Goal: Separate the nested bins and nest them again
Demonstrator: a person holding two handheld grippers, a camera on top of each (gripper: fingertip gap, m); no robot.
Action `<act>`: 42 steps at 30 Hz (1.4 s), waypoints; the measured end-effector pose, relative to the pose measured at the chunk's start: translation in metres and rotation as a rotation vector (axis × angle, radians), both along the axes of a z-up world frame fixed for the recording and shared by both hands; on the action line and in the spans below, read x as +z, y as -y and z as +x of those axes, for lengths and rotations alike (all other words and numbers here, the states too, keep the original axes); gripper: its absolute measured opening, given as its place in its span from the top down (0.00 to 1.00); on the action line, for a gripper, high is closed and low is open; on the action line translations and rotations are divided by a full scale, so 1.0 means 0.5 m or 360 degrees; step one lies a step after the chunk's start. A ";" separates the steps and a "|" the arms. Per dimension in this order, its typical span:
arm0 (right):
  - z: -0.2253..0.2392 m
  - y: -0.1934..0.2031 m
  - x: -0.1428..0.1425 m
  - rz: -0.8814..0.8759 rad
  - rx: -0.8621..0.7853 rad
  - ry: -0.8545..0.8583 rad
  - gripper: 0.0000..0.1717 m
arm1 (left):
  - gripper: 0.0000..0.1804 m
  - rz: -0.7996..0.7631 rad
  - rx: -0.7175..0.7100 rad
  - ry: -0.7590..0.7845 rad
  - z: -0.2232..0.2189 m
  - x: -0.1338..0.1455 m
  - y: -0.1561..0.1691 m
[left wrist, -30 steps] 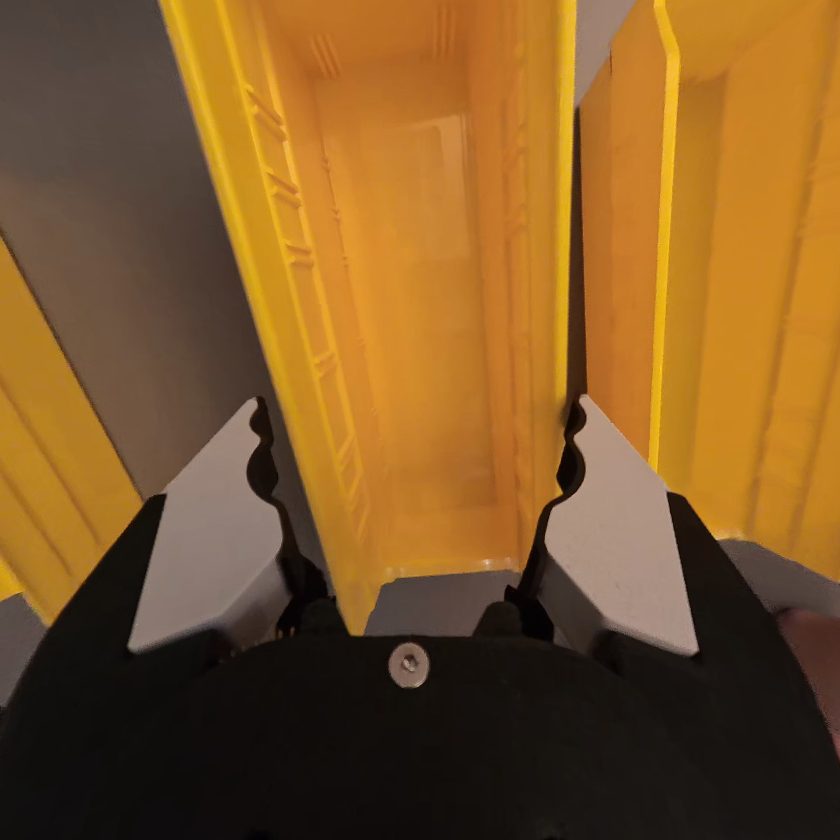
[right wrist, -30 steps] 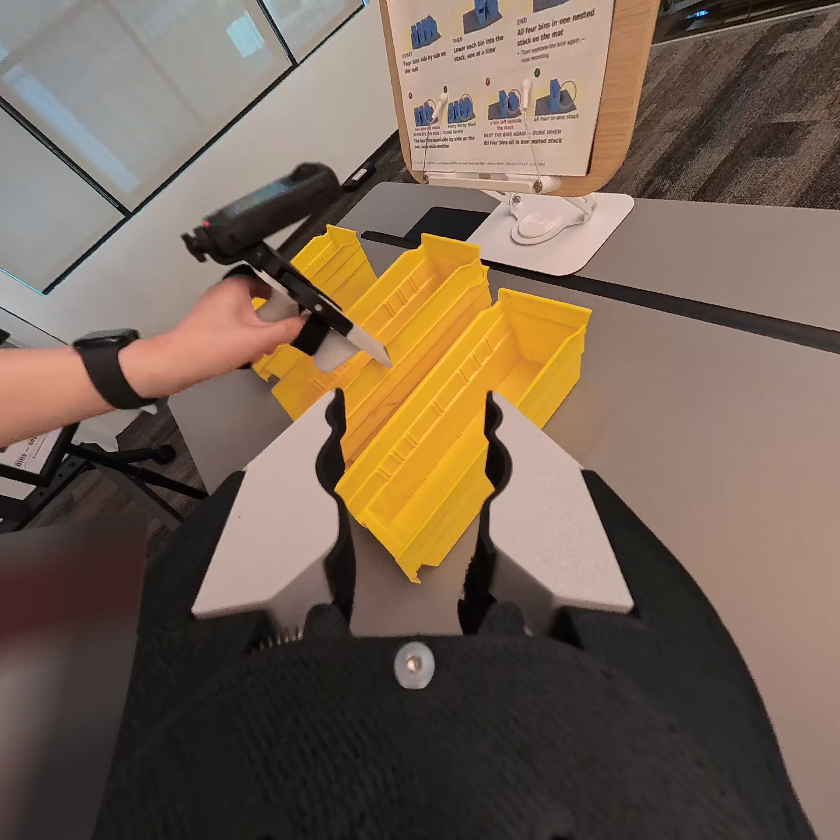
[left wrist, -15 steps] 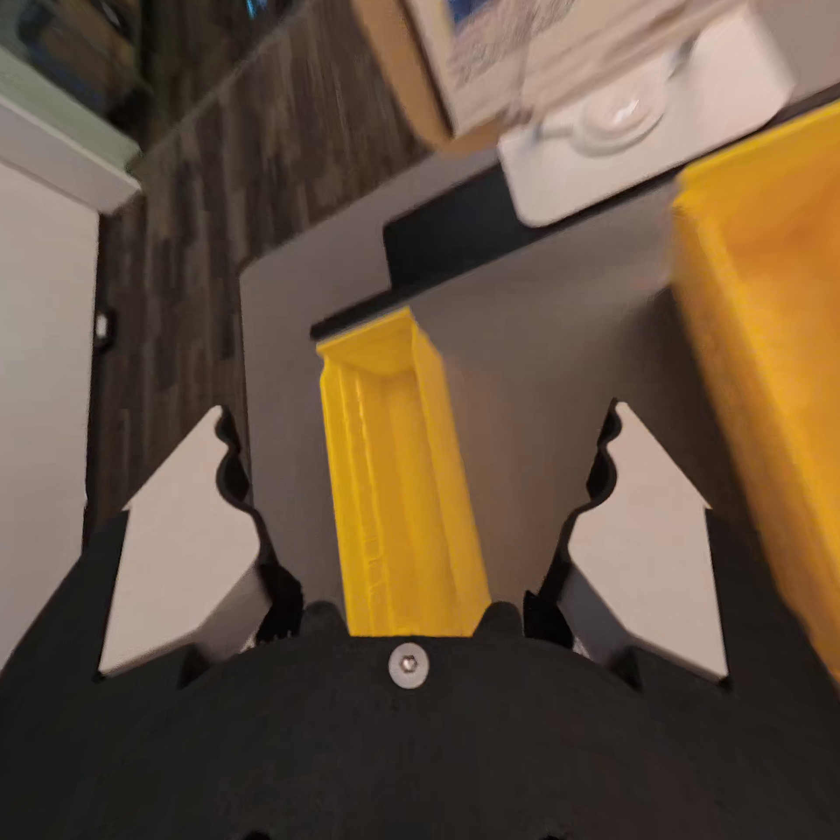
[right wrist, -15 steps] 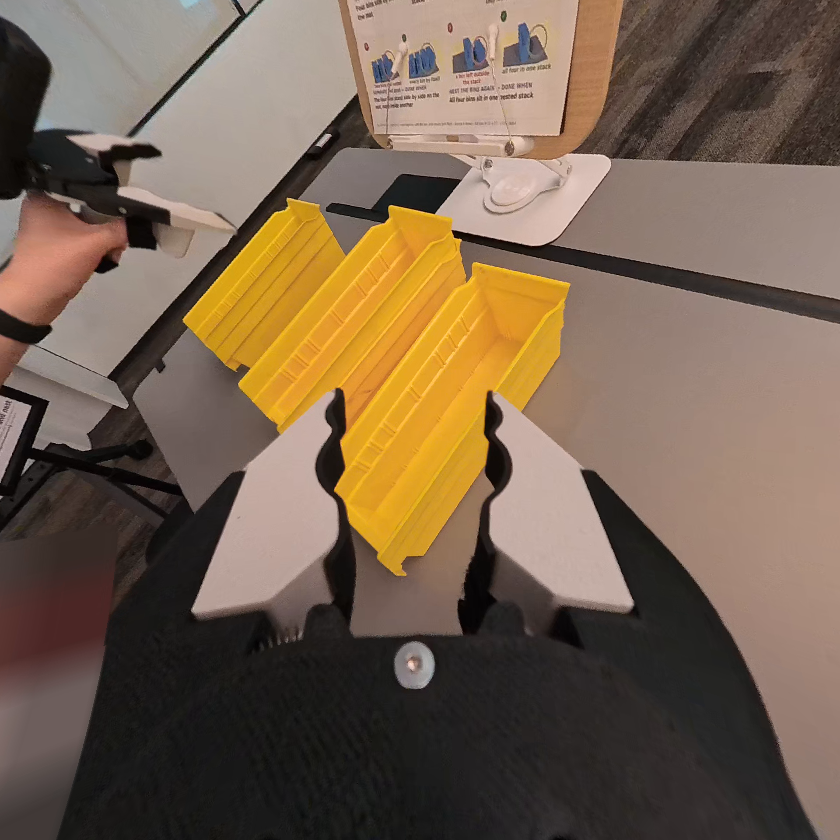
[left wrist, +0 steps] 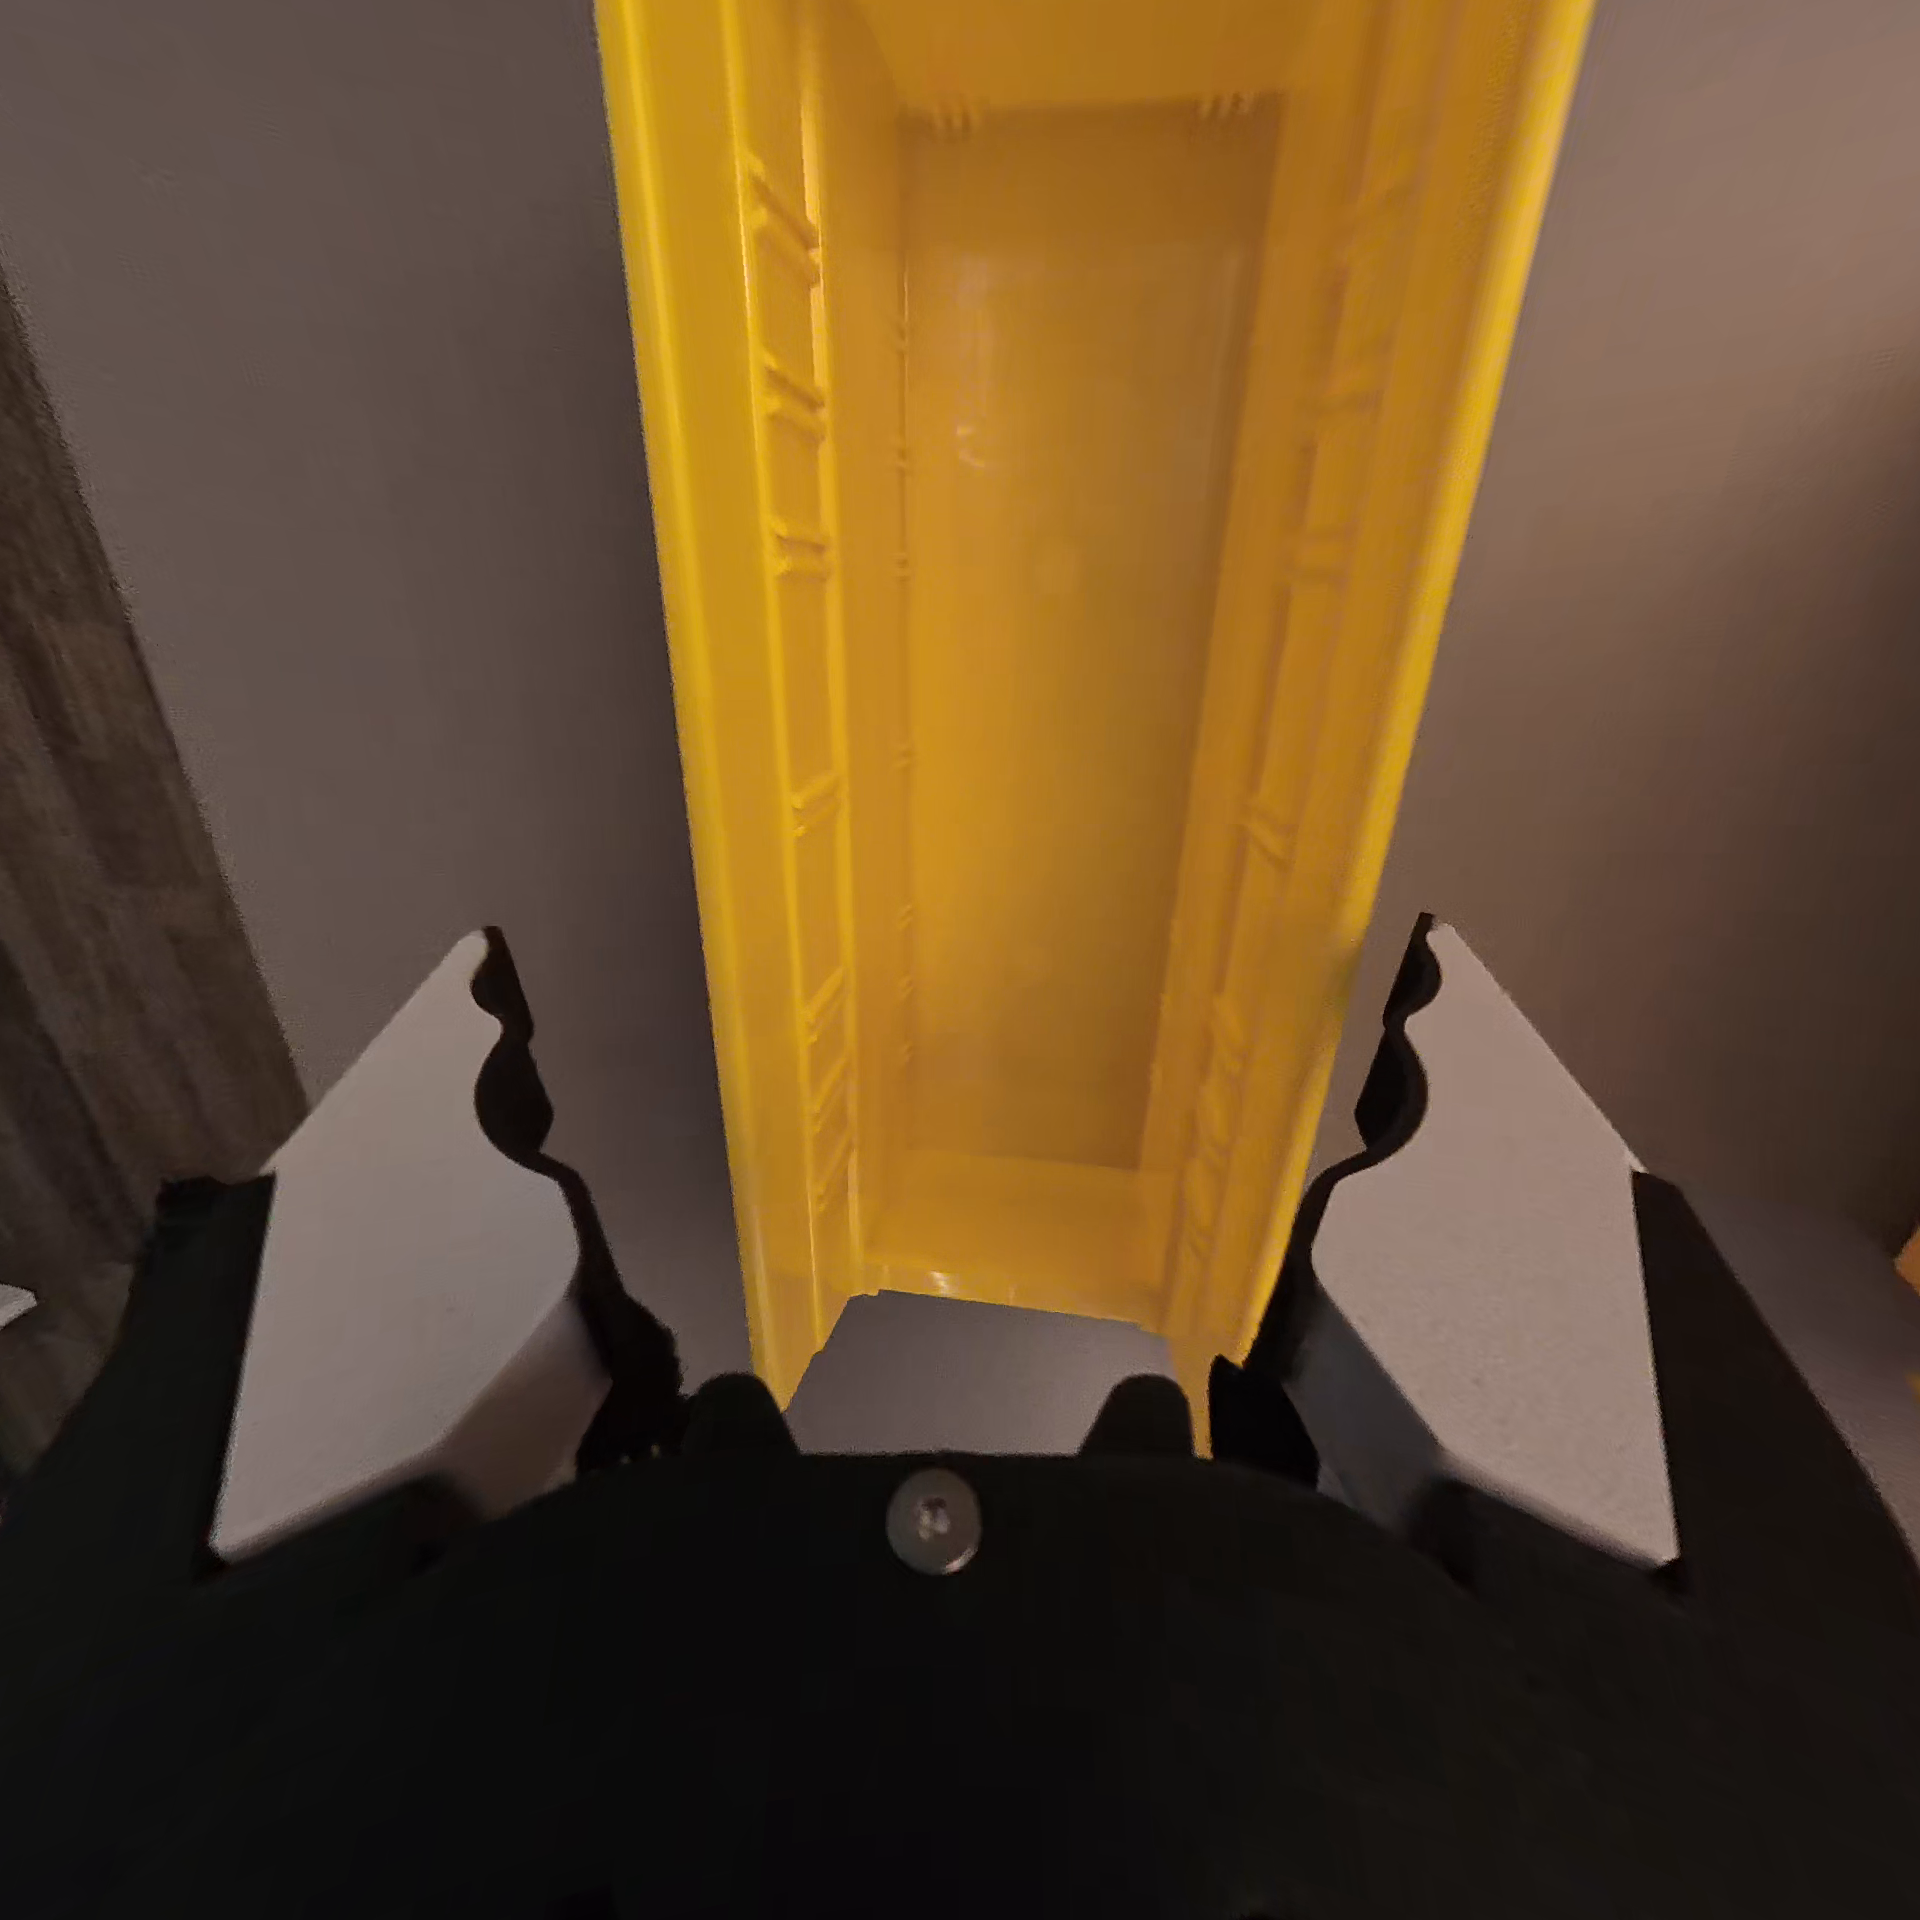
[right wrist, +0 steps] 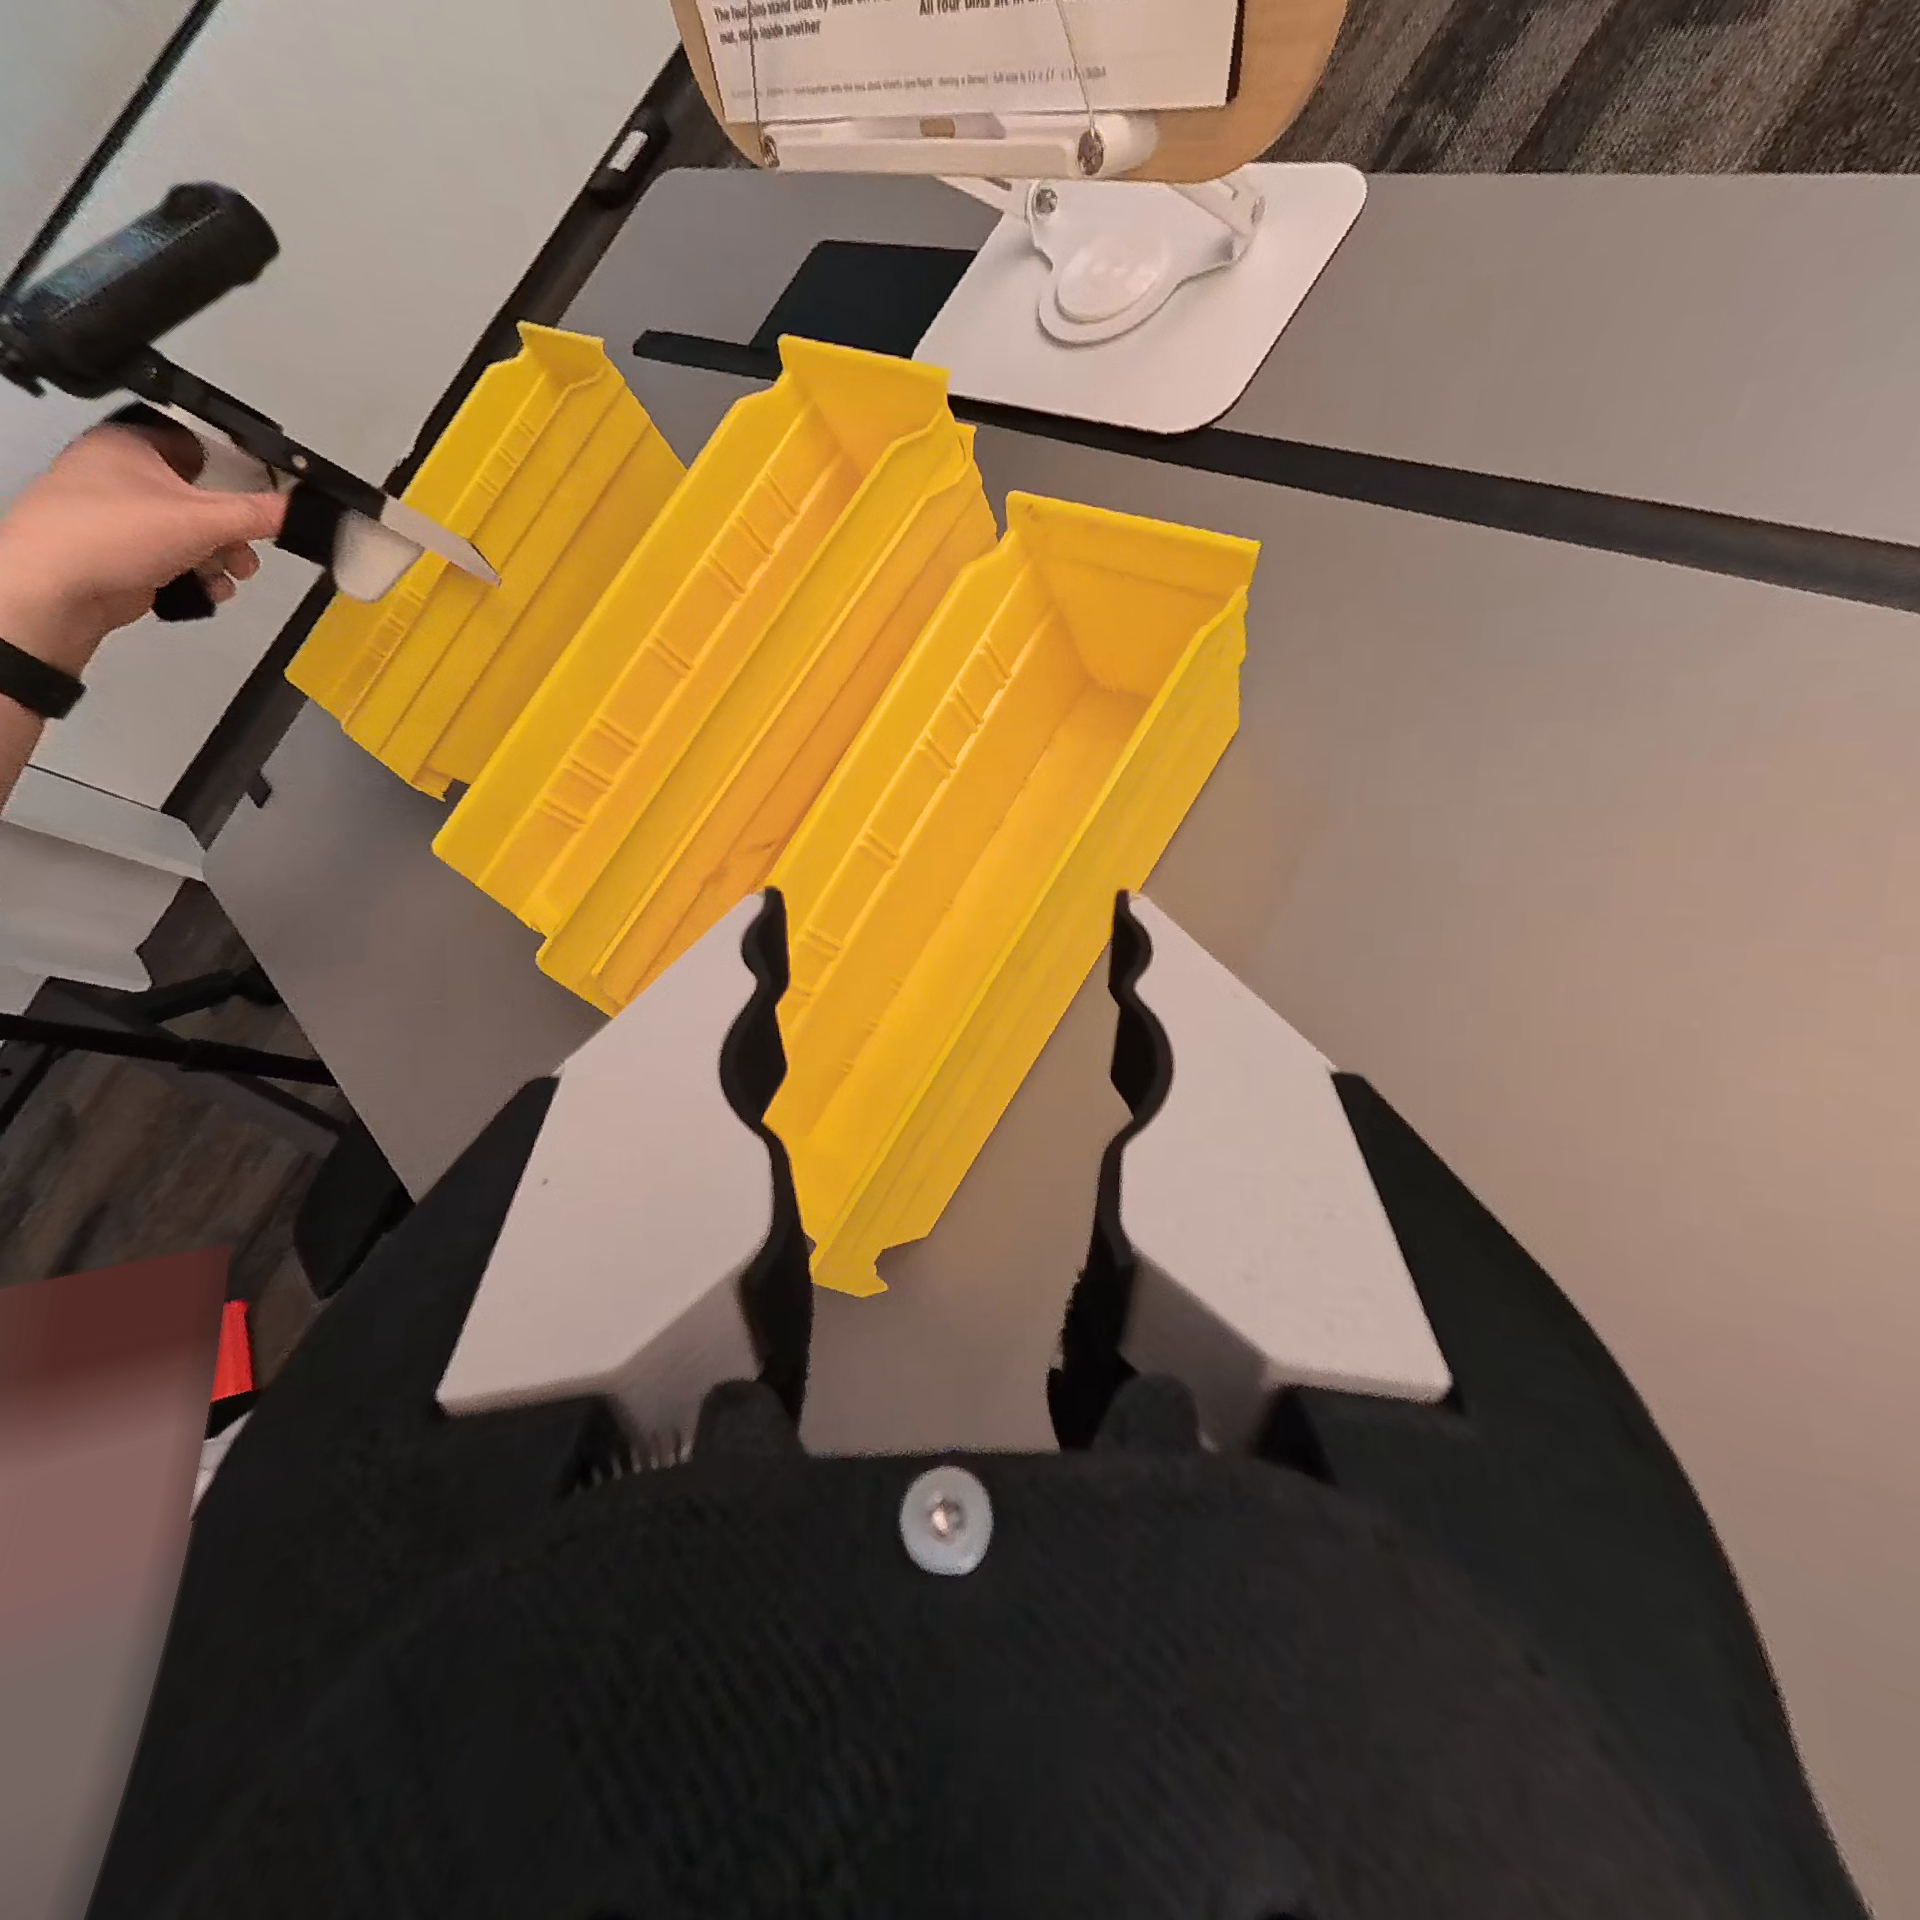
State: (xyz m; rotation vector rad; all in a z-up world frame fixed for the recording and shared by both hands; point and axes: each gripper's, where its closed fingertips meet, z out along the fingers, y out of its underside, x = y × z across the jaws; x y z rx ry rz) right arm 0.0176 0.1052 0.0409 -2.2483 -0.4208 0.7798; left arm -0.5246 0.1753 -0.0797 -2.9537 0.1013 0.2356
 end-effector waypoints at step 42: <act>0.003 0.005 -0.021 -0.0075 0.0037 0.0030 0.64 | 0.36 -0.0057 -0.0303 -0.0096 0.106 0.147 0.035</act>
